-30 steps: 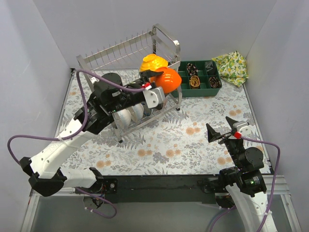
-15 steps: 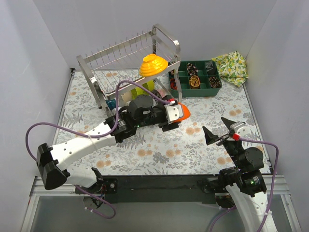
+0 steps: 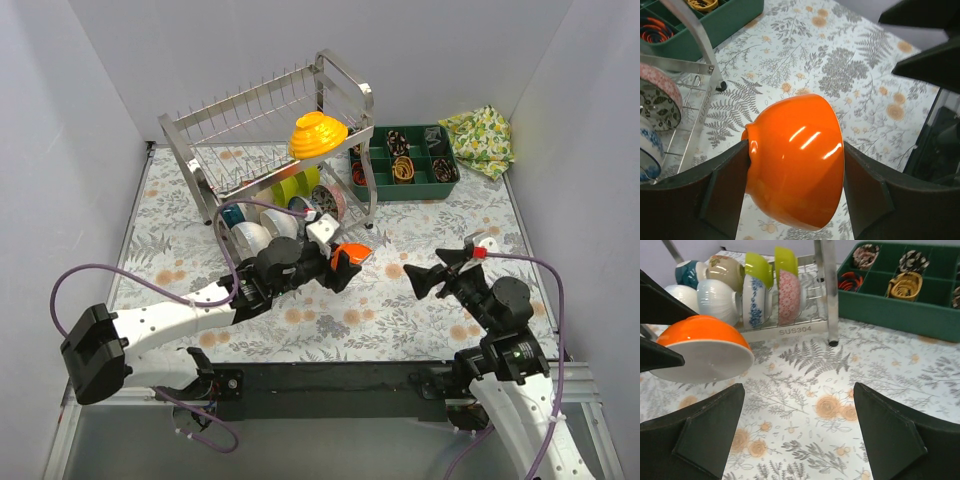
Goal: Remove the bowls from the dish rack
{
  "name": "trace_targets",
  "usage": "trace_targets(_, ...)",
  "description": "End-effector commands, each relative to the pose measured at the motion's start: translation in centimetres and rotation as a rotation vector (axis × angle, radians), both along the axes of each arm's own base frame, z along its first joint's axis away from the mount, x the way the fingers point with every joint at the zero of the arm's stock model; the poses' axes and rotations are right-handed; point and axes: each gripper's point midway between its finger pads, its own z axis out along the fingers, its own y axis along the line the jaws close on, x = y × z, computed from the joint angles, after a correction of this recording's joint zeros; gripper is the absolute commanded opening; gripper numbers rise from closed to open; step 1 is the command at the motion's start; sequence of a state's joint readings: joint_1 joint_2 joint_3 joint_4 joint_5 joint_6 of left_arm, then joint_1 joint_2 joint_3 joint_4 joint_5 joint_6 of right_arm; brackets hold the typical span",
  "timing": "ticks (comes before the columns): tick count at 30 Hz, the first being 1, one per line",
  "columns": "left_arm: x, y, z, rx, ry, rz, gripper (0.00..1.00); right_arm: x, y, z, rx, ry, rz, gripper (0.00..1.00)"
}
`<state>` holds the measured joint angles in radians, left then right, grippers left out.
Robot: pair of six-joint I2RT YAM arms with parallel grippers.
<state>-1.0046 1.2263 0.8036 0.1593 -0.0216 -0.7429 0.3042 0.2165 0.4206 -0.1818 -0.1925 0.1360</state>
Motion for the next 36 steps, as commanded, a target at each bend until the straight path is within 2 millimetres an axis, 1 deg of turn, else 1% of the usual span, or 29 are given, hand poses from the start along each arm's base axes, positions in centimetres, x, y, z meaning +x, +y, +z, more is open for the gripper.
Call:
trace_targets(1, 0.0, 1.1, 5.2, -0.335, 0.083, 0.124, 0.21, -0.3, 2.1, -0.8, 0.115, 0.091, 0.086, 0.99)
trace_targets(2, -0.2, 1.2, 5.2, -0.379, 0.126, 0.134, 0.21, -0.2, 2.4, -1.7, 0.128, 0.123, 0.095, 0.98)
trace_targets(3, -0.1, 1.7, 4.1, -0.387, 0.154, 0.167, 0.21, -0.1, 2.7, -2.4, 0.140, 0.163, 0.102, 0.99)
trace_targets(4, -0.1, 2.0, 4.8, -0.437, 0.158, 0.174, 0.21, 0.0, 3.0, -2.5, 0.173, 0.188, 0.105, 0.99)
trace_targets(5, -0.1, 2.2, 4.8, -0.470, 0.177, 0.188, 0.21, -0.2, 3.5, -2.9, 0.176, 0.210, 0.136, 0.99)
trace_targets(6, -0.3, 2.4, 4.6, -0.511, 0.214, 0.202, 0.21, -0.1, 4.0, -3.9, 0.177, 0.253, 0.154, 0.99)
trace_targets(7, -0.2, 3.1, 4.4, -0.553, 0.224, 0.228, 0.20, -0.1, 4.3, -4.3, 0.179, 0.274, 0.170, 0.99)
trace_targets(8, -0.3, 3.5, 4.2, -0.578, 0.239, 0.240, 0.20, -0.2, 4.8, -5.1, 0.192, 0.328, 0.192, 0.99)
trace_targets(9, -0.4, 3.6, 4.2, -0.623, 0.279, 0.251, 0.20, -0.1, 5.2, -5.5, 0.205, 0.334, 0.211, 0.99)
trace_targets(10, -0.4, 4.1, 3.5, -0.646, 0.296, 0.272, 0.20, -0.2, 5.5, -5.8, 0.213, 0.347, 0.230, 0.99)
trace_targets(11, -0.5, 4.2, 3.4, -0.667, 0.312, 0.273, 0.20, -0.5, 6.3, -5.1, 0.245, 0.331, 0.285, 0.99)
trace_targets(13, -0.6, 4.4, 3.4, -0.730, 0.358, 0.280, 0.20, -0.7, 7.0, -6.2, 0.266, 0.367, 0.330, 0.98)
trace_targets(14, -0.7, 4.6, 2.7, -0.740, 0.379, 0.289, 0.20, -1.1, 7.5, -6.6, 0.275, 0.391, 0.371, 0.97)
trace_targets(15, -0.7, 4.8, 2.5, -0.753, 0.390, 0.295, 0.19, -1.1, 7.9, -5.8, 0.297, 0.362, 0.401, 0.93)
trace_targets(16, -0.8, 4.7, 2.8, -0.792, 0.413, 0.291, 0.19, -1.3, 8.2, -6.2, 0.303, 0.368, 0.420, 0.91)
trace_targets(17, -0.8, 4.9, 2.4, -0.800, 0.425, 0.298, 0.19, -1.8, 8.5, -6.1, 0.309, 0.375, 0.459, 0.90)
trace_targets(18, -0.7, 4.9, 2.1, -0.804, 0.437, 0.305, 0.19, -1.7, 8.8, -5.9, 0.323, 0.367, 0.477, 0.89)
trace_targets(19, -0.7, 4.8, 2.1, -0.817, 0.450, 0.307, 0.19, -1.8, 9.0, -6.0, 0.325, 0.368, 0.496, 0.88)
trace_targets(20, -0.7, 4.7, 1.9, -0.831, 0.475, 0.311, 0.19, -1.9, 9.3, -6.6, 0.328, 0.393, 0.507, 0.88)
trace_targets(21, -0.6, 4.5, 1.4, -0.825, 0.490, 0.312, 0.20, -2.0, 9.5, -6.6, 0.328, 0.396, 0.516, 0.87)
trace_targets(22, -0.7, 4.2, 1.5, -0.832, 0.496, 0.303, 0.20, -1.9, 9.7, -6.3, 0.334, 0.380, 0.530, 0.86)
trace_targets(23, -0.7, 4.0, 1.4, -0.836, 0.508, 0.298, 0.19, -2.0, 10.0, -6.6, 0.334, 0.397, 0.542, 0.85)
trace_targets(24, -0.8, 3.7, 0.9, -0.825, 0.519, 0.293, 0.19, -2.0, 10.3, -6.5, 0.337, 0.398, 0.552, 0.83)
trace_targets(25, -0.8, 3.6, 1.1, -0.836, 0.520, 0.284, 0.19, -2.2, 10.7, -6.0, 0.343, 0.386, 0.572, 0.83)
trace_targets(26, -0.8, 3.4, 1.1, -0.836, 0.523, 0.278, 0.19, -2.1, 10.9, -6.3, 0.341, 0.400, 0.569, 0.82)
trace_targets(27, -0.8, 3.2, 1.0, -0.833, 0.526, 0.273, 0.19, -2.1, 11.3, -6.1, 0.340, 0.398, 0.577, 0.82)
trace_targets(31, -0.9, 2.8, 0.2, -0.810, 0.544, 0.268, 0.19, -2.2, 12.5, -6.0, 0.328, 0.408, 0.604, 0.81)
trace_targets(34, -1.2, 2.6, -0.1, -0.810, 0.556, 0.251, 0.20, -1.8, 12.9, -6.5, 0.321, 0.426, 0.587, 0.77)
trace_targets(36, -1.5, 2.4, -0.3, -0.804, 0.563, 0.237, 0.20, -1.4, 13.0, -7.1, 0.319, 0.440, 0.566, 0.67)
